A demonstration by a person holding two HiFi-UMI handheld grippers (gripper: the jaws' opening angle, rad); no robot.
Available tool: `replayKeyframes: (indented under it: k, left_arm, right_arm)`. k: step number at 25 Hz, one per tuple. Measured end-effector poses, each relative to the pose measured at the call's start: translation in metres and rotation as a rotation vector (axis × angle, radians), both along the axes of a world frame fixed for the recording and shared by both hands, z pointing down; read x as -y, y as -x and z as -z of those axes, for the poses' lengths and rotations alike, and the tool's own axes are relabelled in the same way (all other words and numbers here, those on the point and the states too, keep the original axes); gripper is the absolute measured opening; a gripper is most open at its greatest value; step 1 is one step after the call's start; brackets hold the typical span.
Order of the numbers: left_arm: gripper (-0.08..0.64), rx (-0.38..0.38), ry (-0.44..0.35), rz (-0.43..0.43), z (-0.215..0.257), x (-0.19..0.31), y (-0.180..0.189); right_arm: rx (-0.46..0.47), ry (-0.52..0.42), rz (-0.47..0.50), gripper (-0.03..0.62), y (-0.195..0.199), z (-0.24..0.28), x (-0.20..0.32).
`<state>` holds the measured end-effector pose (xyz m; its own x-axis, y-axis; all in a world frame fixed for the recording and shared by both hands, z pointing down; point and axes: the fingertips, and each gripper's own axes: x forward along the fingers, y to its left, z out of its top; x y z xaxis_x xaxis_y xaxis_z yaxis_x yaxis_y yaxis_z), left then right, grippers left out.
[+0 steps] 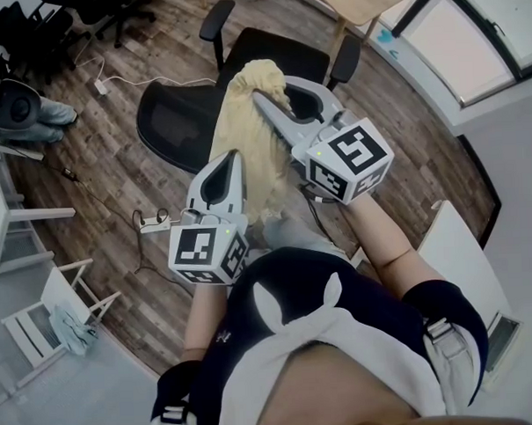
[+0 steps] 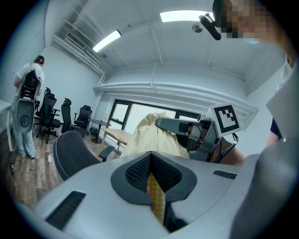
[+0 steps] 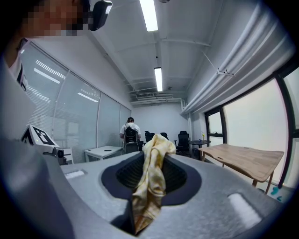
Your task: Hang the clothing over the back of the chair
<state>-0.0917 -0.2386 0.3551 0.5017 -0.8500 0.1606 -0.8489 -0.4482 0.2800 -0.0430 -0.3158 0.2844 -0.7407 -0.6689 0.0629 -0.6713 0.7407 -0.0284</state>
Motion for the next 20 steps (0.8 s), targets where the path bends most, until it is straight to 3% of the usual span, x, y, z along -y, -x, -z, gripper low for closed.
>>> replayKeyframes:
  k: [20]
  left_arm:
    - [0.005,0.02,0.016,-0.003,-0.007,0.009,-0.006]
  right_arm:
    - [-0.05,0.033,-0.004,0.101,-0.011,-0.033,0.017]
